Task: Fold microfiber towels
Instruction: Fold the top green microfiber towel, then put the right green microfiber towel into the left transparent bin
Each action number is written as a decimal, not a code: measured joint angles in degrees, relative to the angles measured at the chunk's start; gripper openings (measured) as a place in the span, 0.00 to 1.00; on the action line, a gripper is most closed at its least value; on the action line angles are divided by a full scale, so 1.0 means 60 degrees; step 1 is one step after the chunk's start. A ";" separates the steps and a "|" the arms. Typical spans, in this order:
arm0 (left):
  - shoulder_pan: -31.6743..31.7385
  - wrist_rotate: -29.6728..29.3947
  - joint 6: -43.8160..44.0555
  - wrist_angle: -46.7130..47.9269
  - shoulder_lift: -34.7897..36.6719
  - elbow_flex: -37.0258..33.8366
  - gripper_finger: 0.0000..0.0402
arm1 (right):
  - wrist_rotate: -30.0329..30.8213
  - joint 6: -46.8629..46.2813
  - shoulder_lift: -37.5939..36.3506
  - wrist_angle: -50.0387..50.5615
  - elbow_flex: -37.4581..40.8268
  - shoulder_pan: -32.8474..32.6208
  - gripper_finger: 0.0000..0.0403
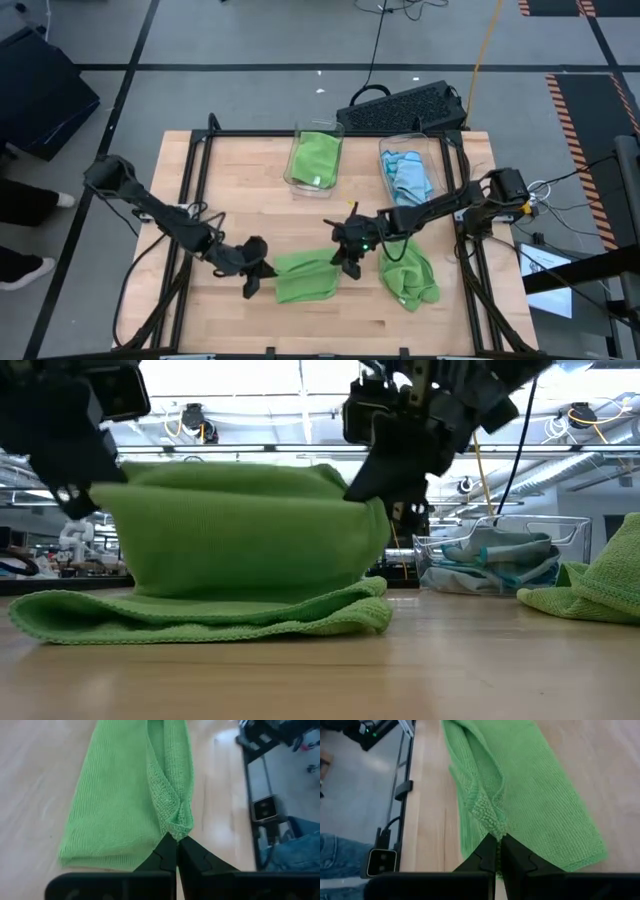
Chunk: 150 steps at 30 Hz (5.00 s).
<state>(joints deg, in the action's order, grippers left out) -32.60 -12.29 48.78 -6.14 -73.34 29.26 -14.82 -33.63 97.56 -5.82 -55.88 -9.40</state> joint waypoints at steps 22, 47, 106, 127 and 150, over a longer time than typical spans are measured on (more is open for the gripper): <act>-0.0286 -0.0042 0.0432 -0.0646 -0.1038 -0.0007 0.29 | 0.0173 -0.0803 0.0000 -0.2125 0.1291 -0.0646 0.30; 0.0217 0.0033 0.1650 -0.1689 -0.1632 -0.0013 0.30 | -0.0086 -0.3034 -0.0001 -0.3544 0.1271 -0.0150 0.40; 0.4055 0.5325 -0.2529 -0.0701 -0.2747 0.0011 0.68 | 0.0752 -0.3217 -0.2342 0.0364 0.1119 -0.0977 0.27; 0.3180 0.4562 -0.4699 0.3069 -0.3289 0.2401 0.01 | 0.1502 -0.3698 -0.2342 -0.1258 0.1112 0.0160 0.36; 0.3304 0.2503 -0.7119 0.7660 -0.3256 0.6574 0.01 | -0.0345 0.0016 0.0786 -0.5739 0.0823 0.1010 0.66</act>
<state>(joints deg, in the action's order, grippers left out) -12.78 2.73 6.07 39.83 -92.88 68.70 -16.89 -33.54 102.28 -40.25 -50.95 -3.34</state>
